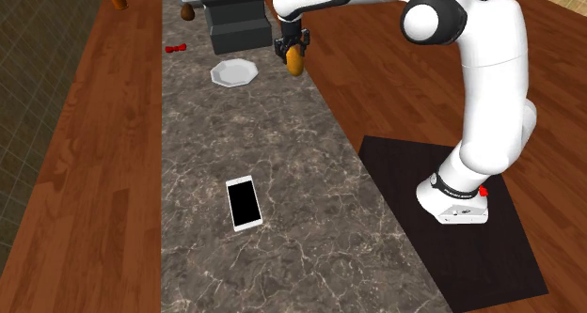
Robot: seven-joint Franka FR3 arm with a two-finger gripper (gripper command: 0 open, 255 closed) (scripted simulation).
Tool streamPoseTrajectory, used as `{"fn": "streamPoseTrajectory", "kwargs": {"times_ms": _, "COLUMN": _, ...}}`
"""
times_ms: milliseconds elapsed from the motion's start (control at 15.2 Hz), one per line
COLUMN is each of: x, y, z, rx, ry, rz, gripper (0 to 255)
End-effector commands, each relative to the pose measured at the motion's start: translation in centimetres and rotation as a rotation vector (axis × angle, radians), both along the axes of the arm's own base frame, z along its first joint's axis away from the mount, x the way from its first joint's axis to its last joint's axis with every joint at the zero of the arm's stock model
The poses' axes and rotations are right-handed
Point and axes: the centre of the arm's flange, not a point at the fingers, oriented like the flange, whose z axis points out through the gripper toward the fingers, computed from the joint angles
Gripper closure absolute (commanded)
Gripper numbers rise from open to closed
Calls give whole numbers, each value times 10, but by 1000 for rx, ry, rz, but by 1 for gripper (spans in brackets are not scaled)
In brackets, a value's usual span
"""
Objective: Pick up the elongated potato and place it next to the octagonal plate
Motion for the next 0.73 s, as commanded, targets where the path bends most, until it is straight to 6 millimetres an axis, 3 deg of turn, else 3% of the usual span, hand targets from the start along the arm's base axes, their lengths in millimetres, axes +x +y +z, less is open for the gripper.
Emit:
{"fn": "streamPoseTrajectory", "kwargs": {"times_ms": 0, "x": -1, "y": 4, "z": -20, "rx": 14, "ry": 16, "rz": 2, "gripper": 255}}
{"fn": "streamPoseTrajectory", "kwargs": {"times_ms": 132, "x": -1, "y": 4, "z": -33, "rx": 14, "ry": 16, "rz": 2, "gripper": 255}}
{"fn": "streamPoseTrajectory", "kwargs": {"times_ms": 660, "x": -1, "y": 4, "z": -33, "rx": 14, "ry": 16, "rz": 2, "gripper": 255}}
